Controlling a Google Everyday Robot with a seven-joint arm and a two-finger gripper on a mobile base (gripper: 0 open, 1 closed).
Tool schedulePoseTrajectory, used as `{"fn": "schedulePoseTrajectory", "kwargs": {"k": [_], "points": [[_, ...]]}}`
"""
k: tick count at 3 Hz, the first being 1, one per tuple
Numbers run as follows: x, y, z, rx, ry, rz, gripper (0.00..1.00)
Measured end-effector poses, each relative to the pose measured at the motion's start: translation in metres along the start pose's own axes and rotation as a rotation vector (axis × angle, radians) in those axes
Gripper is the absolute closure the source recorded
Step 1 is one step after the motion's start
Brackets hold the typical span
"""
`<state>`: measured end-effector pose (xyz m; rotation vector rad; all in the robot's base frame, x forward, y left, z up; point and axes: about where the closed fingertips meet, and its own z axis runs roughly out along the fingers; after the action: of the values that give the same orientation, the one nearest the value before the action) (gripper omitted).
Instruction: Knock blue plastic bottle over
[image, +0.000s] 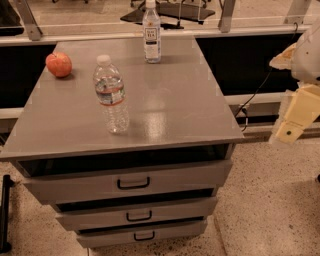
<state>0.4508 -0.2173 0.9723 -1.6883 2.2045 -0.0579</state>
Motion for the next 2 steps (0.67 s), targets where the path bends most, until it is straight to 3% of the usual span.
{"fn": "schedulePoseTrajectory", "kwargs": {"k": [1, 2], "points": [[-0.011, -0.033, 0.023, 0.023, -0.129, 0.016, 0.0], [-0.038, -0.077, 0.054, 0.061, -0.302, 0.023, 0.0]]}}
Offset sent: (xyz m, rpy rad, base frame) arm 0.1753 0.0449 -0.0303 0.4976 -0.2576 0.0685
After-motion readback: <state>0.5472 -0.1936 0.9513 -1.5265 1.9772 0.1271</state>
